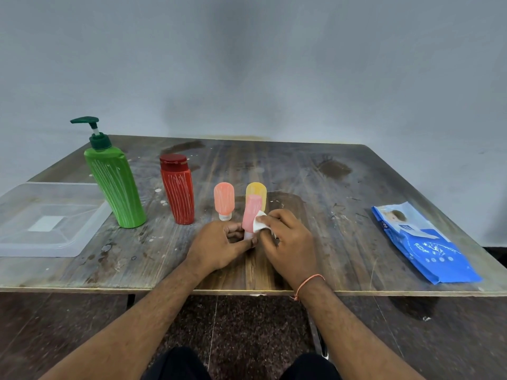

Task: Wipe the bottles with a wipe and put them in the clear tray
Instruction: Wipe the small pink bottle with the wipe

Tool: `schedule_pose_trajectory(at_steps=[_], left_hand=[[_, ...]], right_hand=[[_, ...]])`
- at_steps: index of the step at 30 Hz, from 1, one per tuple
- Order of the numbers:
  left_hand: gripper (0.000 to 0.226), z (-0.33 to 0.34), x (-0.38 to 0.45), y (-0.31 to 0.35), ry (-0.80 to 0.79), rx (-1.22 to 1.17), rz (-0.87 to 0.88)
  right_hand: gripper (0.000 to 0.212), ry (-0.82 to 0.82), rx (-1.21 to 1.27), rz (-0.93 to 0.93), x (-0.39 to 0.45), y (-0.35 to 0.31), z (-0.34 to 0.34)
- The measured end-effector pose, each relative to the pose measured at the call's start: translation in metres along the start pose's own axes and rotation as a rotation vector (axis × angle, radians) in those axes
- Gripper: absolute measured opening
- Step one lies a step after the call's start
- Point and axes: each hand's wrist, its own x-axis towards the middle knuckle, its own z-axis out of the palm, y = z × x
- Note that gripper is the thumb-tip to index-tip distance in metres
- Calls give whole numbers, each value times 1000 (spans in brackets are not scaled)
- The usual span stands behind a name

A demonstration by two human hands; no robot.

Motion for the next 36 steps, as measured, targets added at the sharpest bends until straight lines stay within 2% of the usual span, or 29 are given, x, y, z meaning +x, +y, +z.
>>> schedule_pose_trajectory(at_steps=[4,7,12,17,22,26,31,36], left_hand=[[31,1,1,-4,-1,-2,-19],[33,1,2,-4,-6,-18,-12],[32,1,1,-4,2,-24,-21],[28,0,1,-2,3,-12,-21],[26,0,0,-1,14,-6,-21],[28,0,0,-1,4,5,-30],[34,0,1,-4,0,5,-30],[32,1,1,-5,-2,-6,-39]], right_hand=[[21,17,1,57,0,3,-1],[27,2,18,6,1,1,-1],[21,15,12,53,0,1,-2],[29,-3,18,28,1,1,-2],[21,22,13,73,1,2,-2],[28,10,17,48,1,2,-3],[20,25,8,69,1,1,-2],[29,6,6,40,1,-1,-4]])
